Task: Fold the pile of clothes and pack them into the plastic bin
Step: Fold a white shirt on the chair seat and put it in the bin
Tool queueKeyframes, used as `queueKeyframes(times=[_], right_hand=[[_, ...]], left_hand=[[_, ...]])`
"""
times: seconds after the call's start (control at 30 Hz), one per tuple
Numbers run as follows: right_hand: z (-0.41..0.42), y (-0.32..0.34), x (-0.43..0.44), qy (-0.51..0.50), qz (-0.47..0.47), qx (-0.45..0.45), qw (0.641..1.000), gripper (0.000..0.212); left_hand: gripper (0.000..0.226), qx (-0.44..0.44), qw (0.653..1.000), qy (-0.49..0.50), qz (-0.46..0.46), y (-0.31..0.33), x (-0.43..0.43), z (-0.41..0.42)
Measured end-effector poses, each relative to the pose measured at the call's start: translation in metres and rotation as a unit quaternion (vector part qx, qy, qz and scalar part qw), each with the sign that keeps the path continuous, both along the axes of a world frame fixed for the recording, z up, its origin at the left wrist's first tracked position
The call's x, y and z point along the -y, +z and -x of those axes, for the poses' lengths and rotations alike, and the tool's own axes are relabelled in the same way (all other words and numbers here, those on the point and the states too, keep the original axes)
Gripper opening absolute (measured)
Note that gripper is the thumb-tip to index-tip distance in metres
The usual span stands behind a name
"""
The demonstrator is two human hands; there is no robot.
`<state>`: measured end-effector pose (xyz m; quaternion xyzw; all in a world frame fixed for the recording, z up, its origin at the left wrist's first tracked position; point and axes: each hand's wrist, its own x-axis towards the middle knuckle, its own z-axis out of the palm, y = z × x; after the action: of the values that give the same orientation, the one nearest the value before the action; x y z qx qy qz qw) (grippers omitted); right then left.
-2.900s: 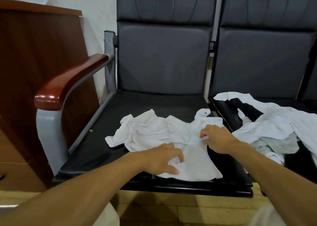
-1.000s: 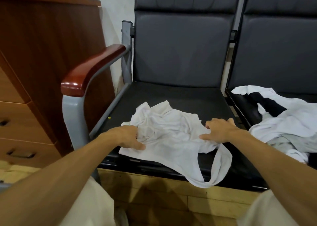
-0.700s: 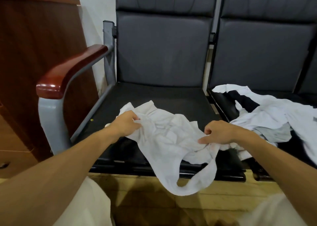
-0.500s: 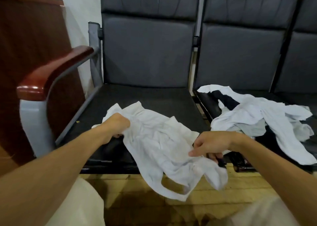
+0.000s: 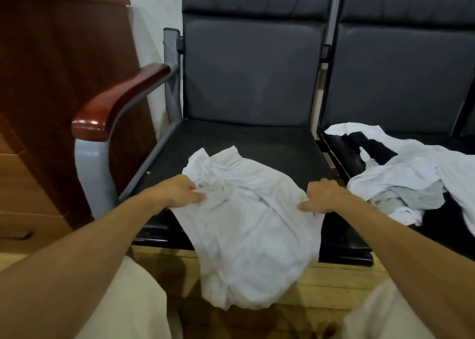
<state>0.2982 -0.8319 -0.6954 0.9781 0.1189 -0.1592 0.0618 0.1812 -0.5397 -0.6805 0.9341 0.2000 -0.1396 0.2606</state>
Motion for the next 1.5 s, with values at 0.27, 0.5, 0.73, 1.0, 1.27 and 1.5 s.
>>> queueKeyframes(times=[0.27, 0.5, 0.73, 1.0, 1.27, 1.5], right_hand=[[-0.021, 0.004, -0.022, -0.037, -0.261, 0.037, 0.964, 0.023], [-0.062, 0.006, -0.012, -0.153, -0.472, 0.174, 0.851, 0.012], [-0.080, -0.011, 0.006, -0.153, -0.329, 0.190, 0.912, 0.018], [-0.059, 0.001, -0.004, 0.118, -0.260, 0.094, 0.954, 0.013], [-0.045, 0.013, 0.009, 0.179, -0.197, 0.012, 0.964, 0.020], [-0.048, 0.009, 0.011, 0.250, -0.136, -0.055, 0.957, 0.022]], left_hand=[[0.019, 0.149, 0.958, 0.182, 0.162, -0.001, -0.004, -0.034], [0.019, 0.286, 0.905, 0.300, 0.093, -0.014, -0.021, -0.076], [0.034, 0.190, 0.961, 0.187, -0.073, -0.033, -0.030, -0.088], [0.019, 0.398, 0.917, 0.017, -0.024, -0.009, -0.017, -0.063], [0.031, 0.112, 0.977, -0.183, -0.008, -0.013, -0.038, -0.036], [0.021, 0.087, 0.973, -0.212, -0.033, -0.027, -0.051, -0.047]])
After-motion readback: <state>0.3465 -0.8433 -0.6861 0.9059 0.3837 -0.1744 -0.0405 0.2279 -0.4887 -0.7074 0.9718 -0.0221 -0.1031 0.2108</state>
